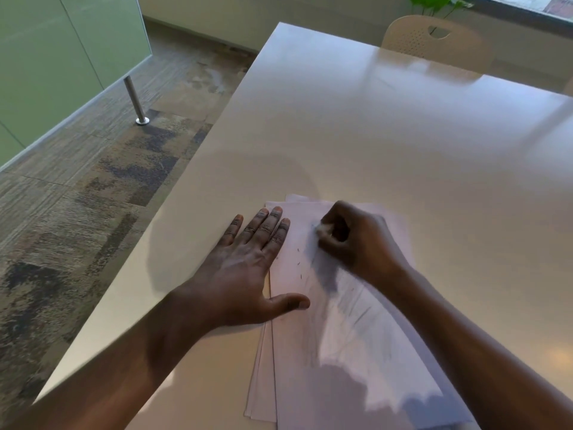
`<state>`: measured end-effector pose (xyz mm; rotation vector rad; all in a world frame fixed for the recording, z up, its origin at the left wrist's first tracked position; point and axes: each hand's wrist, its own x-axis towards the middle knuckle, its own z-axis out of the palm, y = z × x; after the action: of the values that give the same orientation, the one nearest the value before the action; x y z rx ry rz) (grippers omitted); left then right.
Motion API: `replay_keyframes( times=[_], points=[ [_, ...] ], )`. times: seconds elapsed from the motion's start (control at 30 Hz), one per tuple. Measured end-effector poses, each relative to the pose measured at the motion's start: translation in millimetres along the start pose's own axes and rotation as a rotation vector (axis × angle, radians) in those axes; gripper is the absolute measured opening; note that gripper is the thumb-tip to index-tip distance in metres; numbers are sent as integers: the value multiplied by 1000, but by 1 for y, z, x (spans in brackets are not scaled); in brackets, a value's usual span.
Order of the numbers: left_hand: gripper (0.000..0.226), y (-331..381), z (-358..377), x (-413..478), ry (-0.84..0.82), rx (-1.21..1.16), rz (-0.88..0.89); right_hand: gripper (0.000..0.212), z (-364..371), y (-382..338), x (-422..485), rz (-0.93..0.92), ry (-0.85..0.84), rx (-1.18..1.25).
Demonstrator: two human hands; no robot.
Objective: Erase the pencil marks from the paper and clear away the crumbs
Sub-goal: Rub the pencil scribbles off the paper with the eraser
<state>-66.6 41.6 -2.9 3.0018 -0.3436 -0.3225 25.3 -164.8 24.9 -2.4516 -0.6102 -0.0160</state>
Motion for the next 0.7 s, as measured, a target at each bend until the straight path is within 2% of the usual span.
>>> replay_keyframes(
  times=[0.1,0.27,0.43,0.6,0.7],
  points=[
    [125,-1,0,0,-3,1,0,9,-11,10,15,61,71,-29],
    [125,0,1,0,-7,-6,-7,9,5,-7,-7,-33,-34,-15],
    [129,0,0,0,-7,-5,-2,10,-10,13,15,77,82,-50],
    [131,1,-1,0,-26,-12,-4,9,6,-7,-13,-66,-34,-18],
    [131,1,-4,-1,-48,-7,0,10,-5,11,5,48,74,-34]
  ],
)
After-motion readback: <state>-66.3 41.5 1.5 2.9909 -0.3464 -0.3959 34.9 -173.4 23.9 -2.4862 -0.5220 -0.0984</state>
